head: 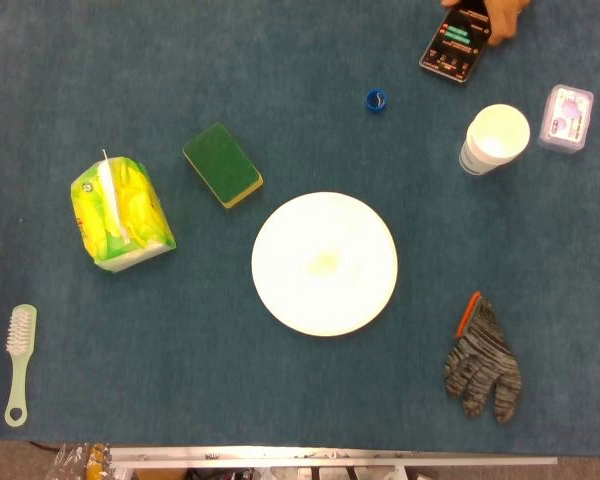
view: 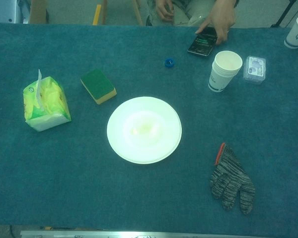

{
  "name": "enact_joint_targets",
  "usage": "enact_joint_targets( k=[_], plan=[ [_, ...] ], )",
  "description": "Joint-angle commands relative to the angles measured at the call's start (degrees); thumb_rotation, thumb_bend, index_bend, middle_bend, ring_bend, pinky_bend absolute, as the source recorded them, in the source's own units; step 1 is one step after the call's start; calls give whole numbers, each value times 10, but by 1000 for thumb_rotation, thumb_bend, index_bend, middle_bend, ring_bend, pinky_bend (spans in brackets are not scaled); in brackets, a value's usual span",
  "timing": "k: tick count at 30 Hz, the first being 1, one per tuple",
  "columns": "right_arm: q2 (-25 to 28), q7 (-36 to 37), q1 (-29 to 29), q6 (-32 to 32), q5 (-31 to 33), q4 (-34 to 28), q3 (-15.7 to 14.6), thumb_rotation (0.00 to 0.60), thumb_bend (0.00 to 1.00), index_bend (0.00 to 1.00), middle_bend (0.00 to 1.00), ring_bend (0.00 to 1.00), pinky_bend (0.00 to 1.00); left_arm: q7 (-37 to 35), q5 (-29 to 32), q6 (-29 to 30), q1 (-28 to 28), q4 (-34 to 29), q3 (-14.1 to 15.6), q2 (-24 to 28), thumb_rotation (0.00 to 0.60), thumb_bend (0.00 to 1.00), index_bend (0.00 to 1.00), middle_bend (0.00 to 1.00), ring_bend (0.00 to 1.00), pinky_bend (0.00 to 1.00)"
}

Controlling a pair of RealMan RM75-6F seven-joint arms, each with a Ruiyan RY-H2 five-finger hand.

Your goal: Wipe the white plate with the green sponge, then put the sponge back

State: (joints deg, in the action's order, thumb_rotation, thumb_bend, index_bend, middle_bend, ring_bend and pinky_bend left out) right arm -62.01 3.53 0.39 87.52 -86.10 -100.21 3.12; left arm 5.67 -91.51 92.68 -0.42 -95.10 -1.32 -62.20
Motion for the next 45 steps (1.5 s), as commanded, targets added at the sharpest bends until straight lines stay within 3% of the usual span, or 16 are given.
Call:
enact_joint_targets(
  k=[1,15,24,34,45],
  plan=[
    [0,0,-1,1,0,0,0,600,199,0,22,0,212,0,-1,0,0,0,1,0,600,215,140,66,0,82],
    [5,3,-4,5,-3,-3,0,600,199,0,22,0,212,-3,-12,-6,-9,-8,0,11,600,215,140,67,0,82],
    [7,-4,1,1,-3,-11,2,600,199,0,22,0,212,12,-56,-32,-43,-44,-2,41,600,215,151,83,0,82],
    [10,-10,4,1,-6,-19,5,600,199,0,23,0,212,13,-75,-125,-118,-99,-16,75,600,215,199,88,0,82],
    [11,-15,9,-6,3,-22,9,600,199,0,22,0,212,66,-11,-275,-225,-139,-54,67,600,215,199,89,0,82]
  ],
)
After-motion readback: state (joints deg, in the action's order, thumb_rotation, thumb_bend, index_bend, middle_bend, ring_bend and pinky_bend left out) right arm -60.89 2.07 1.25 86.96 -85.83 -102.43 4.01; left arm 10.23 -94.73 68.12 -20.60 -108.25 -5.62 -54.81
